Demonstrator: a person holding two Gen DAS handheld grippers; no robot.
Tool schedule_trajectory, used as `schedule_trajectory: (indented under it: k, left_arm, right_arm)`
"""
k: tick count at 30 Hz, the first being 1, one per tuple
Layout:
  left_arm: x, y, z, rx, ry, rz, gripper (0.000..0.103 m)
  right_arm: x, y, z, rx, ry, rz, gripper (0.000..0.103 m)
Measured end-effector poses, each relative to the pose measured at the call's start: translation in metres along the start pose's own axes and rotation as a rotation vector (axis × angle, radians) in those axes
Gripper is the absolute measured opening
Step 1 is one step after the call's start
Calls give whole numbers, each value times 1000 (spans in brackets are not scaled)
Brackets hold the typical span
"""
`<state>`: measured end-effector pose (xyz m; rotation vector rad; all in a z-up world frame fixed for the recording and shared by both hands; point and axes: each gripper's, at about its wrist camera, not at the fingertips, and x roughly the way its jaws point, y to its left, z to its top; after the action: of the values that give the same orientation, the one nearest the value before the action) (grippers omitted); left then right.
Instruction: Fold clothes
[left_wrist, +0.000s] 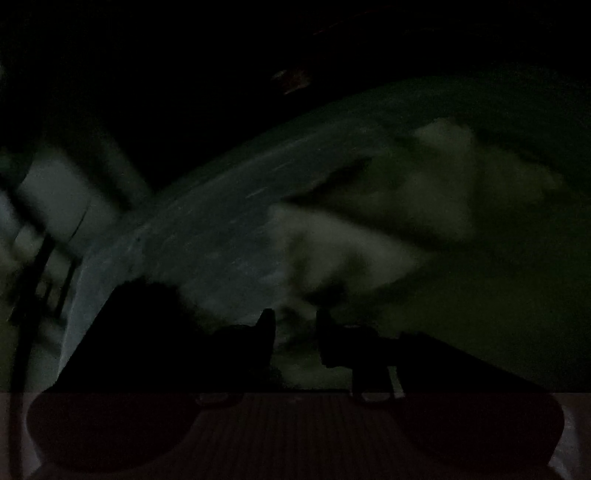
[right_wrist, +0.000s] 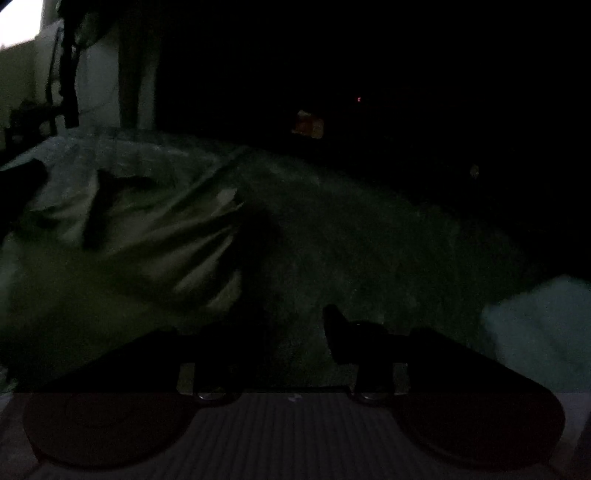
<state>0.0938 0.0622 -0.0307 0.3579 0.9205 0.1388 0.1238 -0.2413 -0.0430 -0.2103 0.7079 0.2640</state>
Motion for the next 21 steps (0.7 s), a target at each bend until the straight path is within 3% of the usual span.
schedule_trajectory:
  k: [5,8,9,11,12,14,17,19,21]
  left_arm:
    - [-4,-49,-5,182,-22,-89,24]
    - [11,-56,-12,226,31,-93,24]
    - [17,-53,-14,214,40,-86,27]
    - [23,-40,-12,171,33,-69,43]
    - [27,-31,-10,140,42,-56,47]
    - [34,-12,-7,80,65,-25,47]
    - [37,7,-7,41,63,95,38]
    - [34,11,-9,87,37,214,38]
    - [24,7,-13,151,0,274,38]
  right_arm:
    - [-4,47,-8,-118,-2,140,41]
    - [17,62,1,-136,45,227,43]
    - [24,62,0,-133,50,229,43]
    - [35,54,3,-111,48,201,45]
    - [39,45,5,-82,42,170,52]
    - [46,26,7,-30,41,74,64]
    - [41,2,7,5,46,-25,53]
    - [22,-3,6,-29,-6,-44,53]
    - [3,-1,4,-89,-49,-21,53]
